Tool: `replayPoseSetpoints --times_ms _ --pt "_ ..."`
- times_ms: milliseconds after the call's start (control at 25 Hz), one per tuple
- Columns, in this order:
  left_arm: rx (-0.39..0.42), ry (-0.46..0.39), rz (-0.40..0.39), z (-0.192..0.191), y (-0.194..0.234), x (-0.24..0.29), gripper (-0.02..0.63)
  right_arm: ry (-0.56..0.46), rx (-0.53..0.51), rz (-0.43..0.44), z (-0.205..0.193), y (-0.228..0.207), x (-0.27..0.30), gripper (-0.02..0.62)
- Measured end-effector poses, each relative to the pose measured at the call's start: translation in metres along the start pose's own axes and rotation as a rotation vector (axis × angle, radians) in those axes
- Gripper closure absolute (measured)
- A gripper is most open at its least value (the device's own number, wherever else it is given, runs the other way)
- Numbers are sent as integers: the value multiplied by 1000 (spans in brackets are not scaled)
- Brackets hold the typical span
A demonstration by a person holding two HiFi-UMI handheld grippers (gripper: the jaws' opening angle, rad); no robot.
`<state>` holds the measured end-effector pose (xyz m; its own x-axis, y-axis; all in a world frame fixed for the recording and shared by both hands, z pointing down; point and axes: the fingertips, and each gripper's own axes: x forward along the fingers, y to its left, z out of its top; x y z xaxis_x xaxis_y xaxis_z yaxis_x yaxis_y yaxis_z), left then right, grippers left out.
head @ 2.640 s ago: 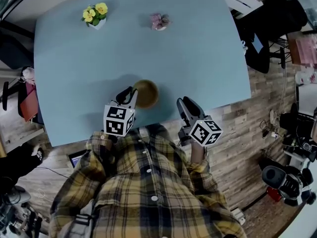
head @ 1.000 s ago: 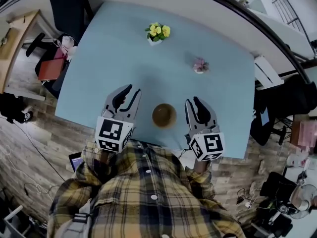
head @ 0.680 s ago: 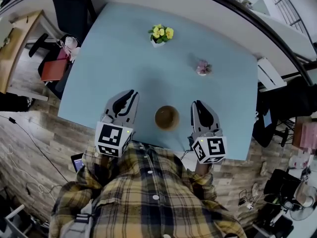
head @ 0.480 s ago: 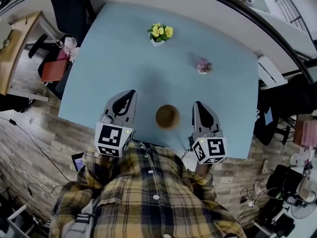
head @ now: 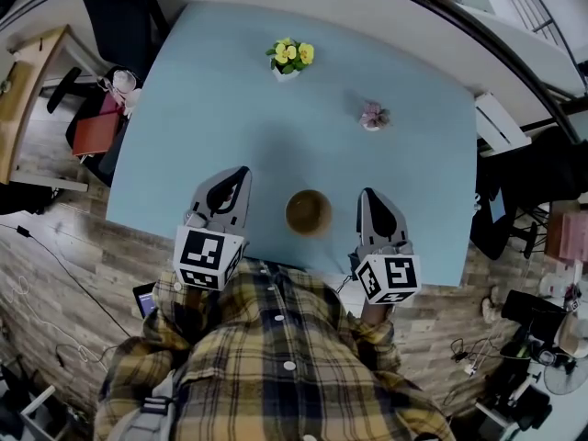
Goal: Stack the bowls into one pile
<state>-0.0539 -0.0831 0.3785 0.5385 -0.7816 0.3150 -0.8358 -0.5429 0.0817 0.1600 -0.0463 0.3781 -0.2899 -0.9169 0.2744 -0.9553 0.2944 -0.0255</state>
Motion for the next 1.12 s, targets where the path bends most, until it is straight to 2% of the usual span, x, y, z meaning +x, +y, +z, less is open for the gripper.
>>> replayPoseSetpoints --times_ms 160,1120 --pt "6 5 4 -2 0 0 615 7 -32 7 0 4 0 593" --pt "4 19 5 -3 -2 0 615 17 24 -33 -4 -10 -10 593"
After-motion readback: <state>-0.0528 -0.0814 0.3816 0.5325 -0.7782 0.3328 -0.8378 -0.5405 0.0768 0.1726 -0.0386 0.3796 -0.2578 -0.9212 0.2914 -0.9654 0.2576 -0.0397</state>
